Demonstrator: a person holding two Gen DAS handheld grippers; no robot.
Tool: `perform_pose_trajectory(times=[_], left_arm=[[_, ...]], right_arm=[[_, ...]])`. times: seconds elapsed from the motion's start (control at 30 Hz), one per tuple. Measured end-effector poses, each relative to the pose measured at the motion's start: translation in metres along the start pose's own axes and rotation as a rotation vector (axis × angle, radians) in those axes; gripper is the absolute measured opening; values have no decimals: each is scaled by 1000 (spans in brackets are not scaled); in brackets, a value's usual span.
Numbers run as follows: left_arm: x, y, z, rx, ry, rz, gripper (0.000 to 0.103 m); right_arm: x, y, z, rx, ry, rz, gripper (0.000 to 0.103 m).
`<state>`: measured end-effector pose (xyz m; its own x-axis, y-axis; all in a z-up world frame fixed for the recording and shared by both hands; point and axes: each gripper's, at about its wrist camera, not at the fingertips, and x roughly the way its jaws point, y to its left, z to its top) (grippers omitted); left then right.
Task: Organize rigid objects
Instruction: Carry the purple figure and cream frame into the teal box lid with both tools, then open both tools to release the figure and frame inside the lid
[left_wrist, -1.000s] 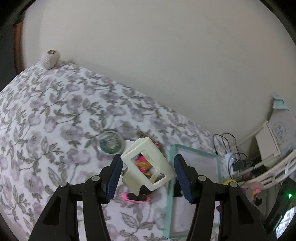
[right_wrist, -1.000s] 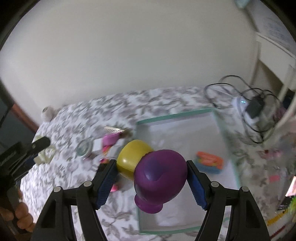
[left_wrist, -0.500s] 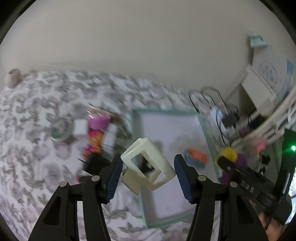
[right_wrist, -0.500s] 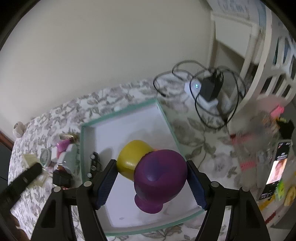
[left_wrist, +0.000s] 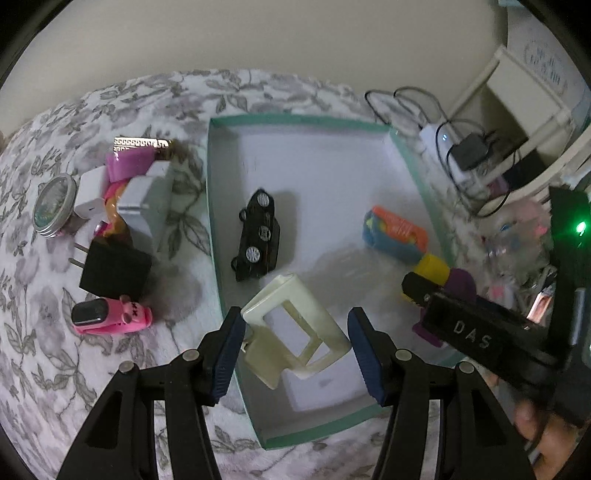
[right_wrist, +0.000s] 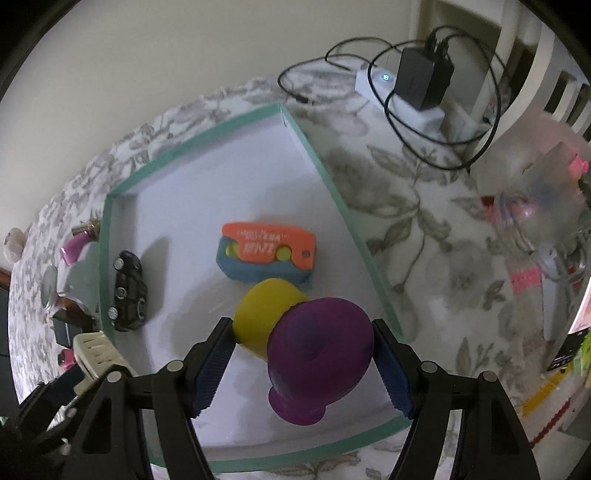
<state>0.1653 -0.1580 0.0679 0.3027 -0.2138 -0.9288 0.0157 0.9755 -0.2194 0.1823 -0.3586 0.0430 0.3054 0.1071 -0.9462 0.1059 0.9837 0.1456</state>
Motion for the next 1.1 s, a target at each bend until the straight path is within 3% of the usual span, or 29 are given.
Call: perform_pose_trajectory(times=[0.23,0.57,0.63,0.8,1.1], left_arm=[[26,-1,-10,-7,89,4,59],[25,-4,-11,13,103,18,60],[29,-6,-6,3,107,6,66],[26,-3,-4,-11,116,-3,67],[-12,-2,4,-4,38,-23,67]], right_arm=[[9,-2,-2,2,31,-8,76],[10,1,0,-7,44,-22,78],[10,3,-1,-14,47,-30,78],[10,2,-1,-5,46,-26,83],[-25,13,10,-42,-42,-22,83]])
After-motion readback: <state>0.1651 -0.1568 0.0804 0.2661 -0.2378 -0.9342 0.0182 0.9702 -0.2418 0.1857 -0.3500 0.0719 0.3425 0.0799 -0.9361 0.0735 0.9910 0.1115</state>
